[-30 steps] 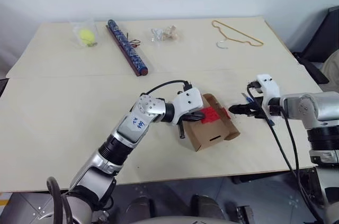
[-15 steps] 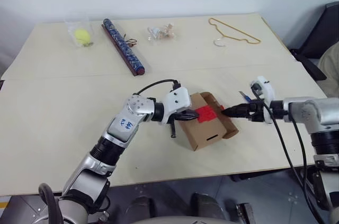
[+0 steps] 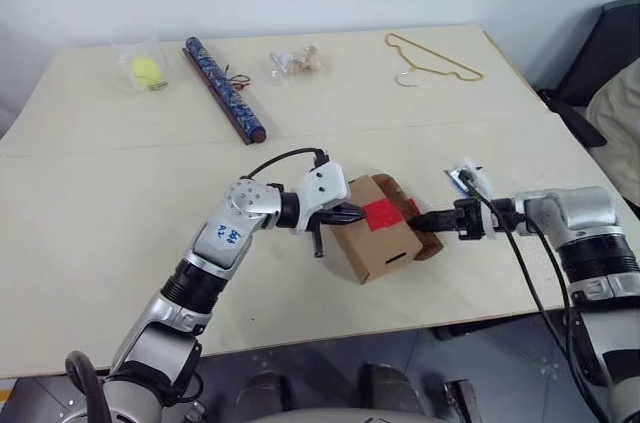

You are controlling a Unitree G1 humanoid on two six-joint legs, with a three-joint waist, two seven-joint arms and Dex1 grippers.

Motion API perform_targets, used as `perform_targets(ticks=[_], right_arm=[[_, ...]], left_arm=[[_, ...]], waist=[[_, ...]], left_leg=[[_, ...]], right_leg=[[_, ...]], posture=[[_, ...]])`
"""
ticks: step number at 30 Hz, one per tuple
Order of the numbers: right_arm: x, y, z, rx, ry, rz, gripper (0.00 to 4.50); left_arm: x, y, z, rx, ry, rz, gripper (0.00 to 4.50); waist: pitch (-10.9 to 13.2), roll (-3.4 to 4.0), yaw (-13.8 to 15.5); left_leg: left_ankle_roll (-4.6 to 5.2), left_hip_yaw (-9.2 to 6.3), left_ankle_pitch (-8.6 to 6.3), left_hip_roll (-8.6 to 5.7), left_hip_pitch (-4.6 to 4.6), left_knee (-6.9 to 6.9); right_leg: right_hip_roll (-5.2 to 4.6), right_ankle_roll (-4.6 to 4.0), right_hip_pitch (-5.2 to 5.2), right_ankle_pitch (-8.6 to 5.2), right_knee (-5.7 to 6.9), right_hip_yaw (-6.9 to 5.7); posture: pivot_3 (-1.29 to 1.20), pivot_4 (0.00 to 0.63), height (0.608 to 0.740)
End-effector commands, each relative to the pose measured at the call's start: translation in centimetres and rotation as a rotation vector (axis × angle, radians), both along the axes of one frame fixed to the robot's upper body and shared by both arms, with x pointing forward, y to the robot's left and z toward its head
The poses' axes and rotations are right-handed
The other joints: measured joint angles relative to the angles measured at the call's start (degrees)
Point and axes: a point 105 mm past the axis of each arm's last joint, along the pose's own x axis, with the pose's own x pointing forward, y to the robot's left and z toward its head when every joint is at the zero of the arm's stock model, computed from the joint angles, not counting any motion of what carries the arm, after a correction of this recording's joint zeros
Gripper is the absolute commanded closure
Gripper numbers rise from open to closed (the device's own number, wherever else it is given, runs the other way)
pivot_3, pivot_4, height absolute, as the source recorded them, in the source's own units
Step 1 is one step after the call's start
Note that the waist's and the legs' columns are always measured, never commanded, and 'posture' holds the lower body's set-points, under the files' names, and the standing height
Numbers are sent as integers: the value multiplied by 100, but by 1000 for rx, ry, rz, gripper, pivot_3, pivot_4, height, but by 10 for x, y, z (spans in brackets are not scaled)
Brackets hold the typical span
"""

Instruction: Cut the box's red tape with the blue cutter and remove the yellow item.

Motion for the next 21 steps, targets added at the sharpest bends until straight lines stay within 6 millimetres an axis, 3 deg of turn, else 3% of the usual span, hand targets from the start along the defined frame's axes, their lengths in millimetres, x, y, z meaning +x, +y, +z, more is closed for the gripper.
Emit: perform_targets(ticks=[1,13,17,21], right_arm=[[5,9,-2,-4,-5,31,3440],[14,29,-16,-16,-13,122,3440],[15,35,-16,-17,-17,138,4375],[21,33,-2,-32,-66,107,4479]], left_arm=[[2,11,-23,63,69,46,4500],[-1,13,-26,77,71,34,4500],[-3,12,-26,70,71,32,4500],[-5,11,-25,52,75,29,4500]], waist=[[0,0,-3],[0,-1,-85],[0,0,-96],[0,0,-121]], left_leg=[[-1,0,1,0,1,0],[-10,22,5,10,58,0],[-12,19,4,12,62,0],[-15,18,3,14,66,-2]], right_leg=[[0,0,0,0,2,0],[0,-1,21,-1,37,15],[0,-2,21,-1,44,19],[0,-4,20,-2,50,18]], posture=[[0,150,740],[0,150,740],[0,150,740],[0,150,740]])
